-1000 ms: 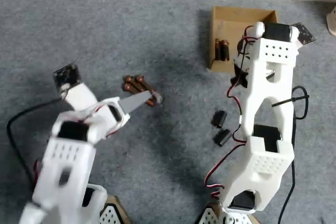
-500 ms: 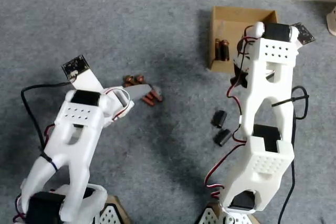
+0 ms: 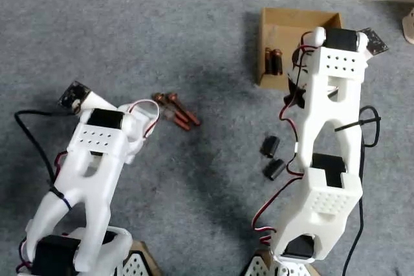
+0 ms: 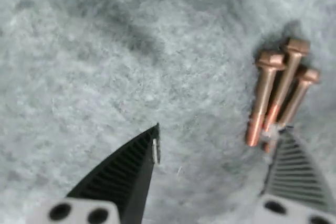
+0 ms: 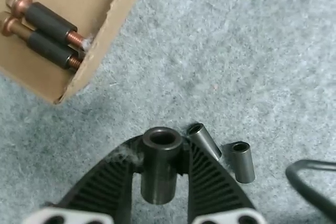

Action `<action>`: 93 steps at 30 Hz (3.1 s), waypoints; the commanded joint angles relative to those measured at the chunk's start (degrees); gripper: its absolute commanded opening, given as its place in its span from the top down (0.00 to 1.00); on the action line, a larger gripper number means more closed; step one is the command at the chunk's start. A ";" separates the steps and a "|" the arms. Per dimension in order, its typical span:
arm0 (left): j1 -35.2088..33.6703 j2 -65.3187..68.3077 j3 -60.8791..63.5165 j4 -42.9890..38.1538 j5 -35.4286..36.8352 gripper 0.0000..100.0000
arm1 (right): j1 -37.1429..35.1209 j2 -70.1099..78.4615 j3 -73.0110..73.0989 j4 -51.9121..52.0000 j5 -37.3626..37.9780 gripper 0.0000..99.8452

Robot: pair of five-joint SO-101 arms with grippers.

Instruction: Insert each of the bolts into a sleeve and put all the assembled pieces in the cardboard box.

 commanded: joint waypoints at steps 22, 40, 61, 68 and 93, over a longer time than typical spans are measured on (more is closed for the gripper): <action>3.03 41.63 -37.49 9.32 11.69 0.73 | 0.31 -4.00 -0.40 1.01 0.70 1.00; 1.71 67.91 -70.99 30.24 12.13 0.72 | -1.27 -4.88 -1.36 0.92 0.70 1.00; -3.12 69.14 -76.26 33.67 7.91 0.99 | -16.48 -40.48 3.91 0.92 7.12 1.00; -2.33 68.35 -77.58 33.67 -10.02 1.00 | -19.56 -50.51 30.90 -1.98 25.14 1.00; 2.59 45.93 -84.26 34.99 -37.98 1.00 | -21.23 -101.58 112.66 -70.73 55.82 1.00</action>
